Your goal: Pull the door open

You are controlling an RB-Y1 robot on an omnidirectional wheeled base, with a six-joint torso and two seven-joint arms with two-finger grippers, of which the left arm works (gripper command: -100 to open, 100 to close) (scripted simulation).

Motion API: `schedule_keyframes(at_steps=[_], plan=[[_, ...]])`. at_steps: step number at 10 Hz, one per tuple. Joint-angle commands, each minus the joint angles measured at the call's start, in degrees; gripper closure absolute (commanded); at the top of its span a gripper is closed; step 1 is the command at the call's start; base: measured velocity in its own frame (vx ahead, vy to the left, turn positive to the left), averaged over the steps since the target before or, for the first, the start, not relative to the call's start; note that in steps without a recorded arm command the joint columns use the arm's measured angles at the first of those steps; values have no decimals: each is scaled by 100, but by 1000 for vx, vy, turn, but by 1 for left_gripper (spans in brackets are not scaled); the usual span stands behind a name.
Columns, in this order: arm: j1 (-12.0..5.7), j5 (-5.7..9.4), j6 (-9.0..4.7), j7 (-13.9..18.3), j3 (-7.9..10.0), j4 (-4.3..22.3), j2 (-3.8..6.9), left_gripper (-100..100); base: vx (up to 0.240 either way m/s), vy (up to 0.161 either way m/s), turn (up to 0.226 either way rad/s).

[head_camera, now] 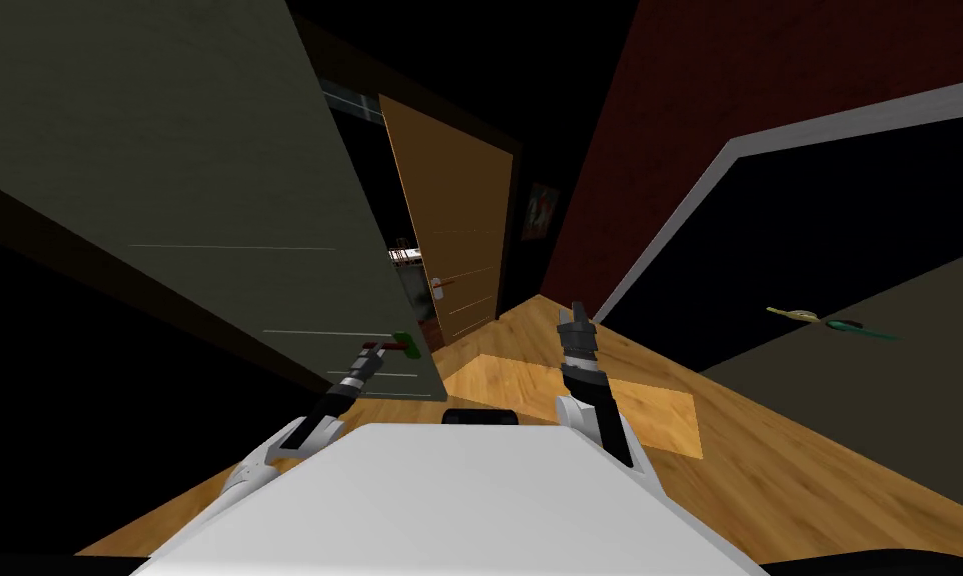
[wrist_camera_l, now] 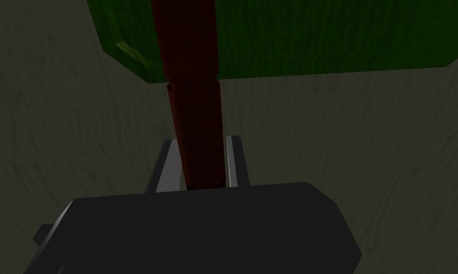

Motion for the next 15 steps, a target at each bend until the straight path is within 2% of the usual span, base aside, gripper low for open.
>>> schedule_keyframes(at_steps=[1, 8, 9, 10, 15], plan=[[66, 2, -129, 52, -50, 12, 70, 100, -176, 55, -107], [394, 11, -767, 311, -297, 73, 415, 100, -207, 82, -167], [357, 30, -658, 264, -221, 63, 397, 100, -96, 44, -35], [400, 10, -789, 320, -279, 118, 449, 100, -147, 45, -134], [481, -35, -1129, 460, -402, 235, 587, 100, -209, 71, -146]])
